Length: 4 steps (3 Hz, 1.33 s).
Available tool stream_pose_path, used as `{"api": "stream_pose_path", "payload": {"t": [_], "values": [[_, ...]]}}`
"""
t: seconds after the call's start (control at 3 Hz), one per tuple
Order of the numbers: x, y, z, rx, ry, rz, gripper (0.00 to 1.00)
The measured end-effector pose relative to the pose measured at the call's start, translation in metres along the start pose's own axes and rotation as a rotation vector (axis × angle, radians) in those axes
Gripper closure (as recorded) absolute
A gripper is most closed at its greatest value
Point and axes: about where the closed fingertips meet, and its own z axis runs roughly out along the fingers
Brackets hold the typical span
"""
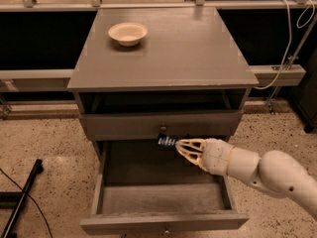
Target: Pick rxbar blueberry from middle drawer and place on counter
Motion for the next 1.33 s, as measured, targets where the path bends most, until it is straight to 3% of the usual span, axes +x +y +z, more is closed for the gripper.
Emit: {"api": "stream_pose_path", "payload": {"t": [0.33,0.67,1.0,1.33], "values": [[-0.054,-0.046,-0.025,0.033,-0.053,-0.138,1.00],[-0.095,-0.093,-0.037,0.051,-0.053,-0.259,1.00],[-0.126,-0.142,-0.039,0.078,-0.023,-0.365,1.00],[-0.135,-0.188,-0.031,0.114,0.018,-0.418,1.00]]}}
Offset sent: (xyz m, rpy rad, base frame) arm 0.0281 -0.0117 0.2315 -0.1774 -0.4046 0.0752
